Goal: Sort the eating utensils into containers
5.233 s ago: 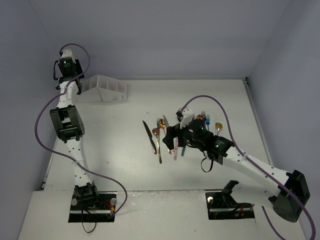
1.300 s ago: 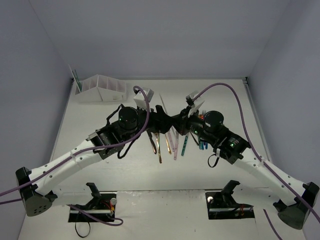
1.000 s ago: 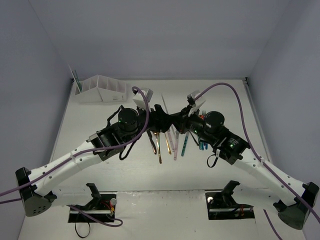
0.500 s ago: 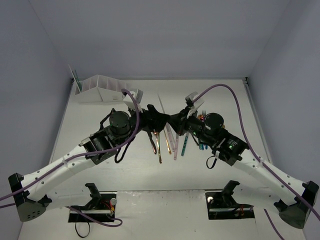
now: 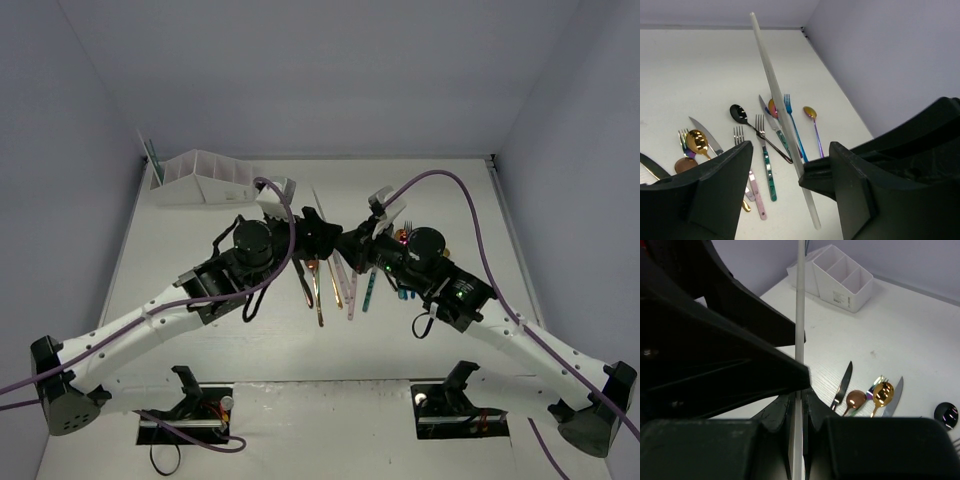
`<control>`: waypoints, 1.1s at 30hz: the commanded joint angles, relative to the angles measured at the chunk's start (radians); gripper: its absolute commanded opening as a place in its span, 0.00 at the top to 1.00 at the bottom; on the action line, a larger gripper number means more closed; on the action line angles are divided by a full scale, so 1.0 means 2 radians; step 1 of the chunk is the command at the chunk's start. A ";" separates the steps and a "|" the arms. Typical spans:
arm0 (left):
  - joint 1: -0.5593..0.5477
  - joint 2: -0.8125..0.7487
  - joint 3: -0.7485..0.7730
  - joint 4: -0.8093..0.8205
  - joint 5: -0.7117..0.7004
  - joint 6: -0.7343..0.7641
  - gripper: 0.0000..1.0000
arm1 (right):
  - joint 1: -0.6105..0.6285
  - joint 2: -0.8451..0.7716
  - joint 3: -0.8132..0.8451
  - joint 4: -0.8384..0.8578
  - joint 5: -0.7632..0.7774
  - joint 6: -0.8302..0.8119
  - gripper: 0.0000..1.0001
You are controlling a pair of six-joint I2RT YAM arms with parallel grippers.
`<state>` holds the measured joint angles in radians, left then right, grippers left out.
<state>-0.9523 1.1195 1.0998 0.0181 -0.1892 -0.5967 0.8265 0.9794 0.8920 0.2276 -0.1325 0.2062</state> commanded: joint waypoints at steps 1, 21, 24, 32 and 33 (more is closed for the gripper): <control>0.003 0.025 0.034 0.048 0.002 0.009 0.46 | 0.003 -0.006 0.004 0.047 -0.005 -0.002 1.00; 0.117 0.010 0.022 0.010 0.014 0.052 1.00 | -0.008 0.027 -0.014 0.053 0.086 -0.016 0.30; 0.197 0.006 0.030 -0.025 0.034 0.078 1.00 | -0.020 0.026 -0.024 0.049 0.097 -0.016 0.25; 0.455 0.087 0.123 -0.026 0.107 0.176 1.00 | -0.074 0.036 -0.043 0.029 0.084 -0.006 0.21; 0.472 0.114 0.141 -0.020 0.112 0.183 1.00 | -0.075 0.042 -0.044 0.027 0.081 -0.006 0.21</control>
<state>-0.1472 1.2337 1.2216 -0.1029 -0.0527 -0.3481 0.7010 1.0342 0.7980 0.2344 0.0360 0.1845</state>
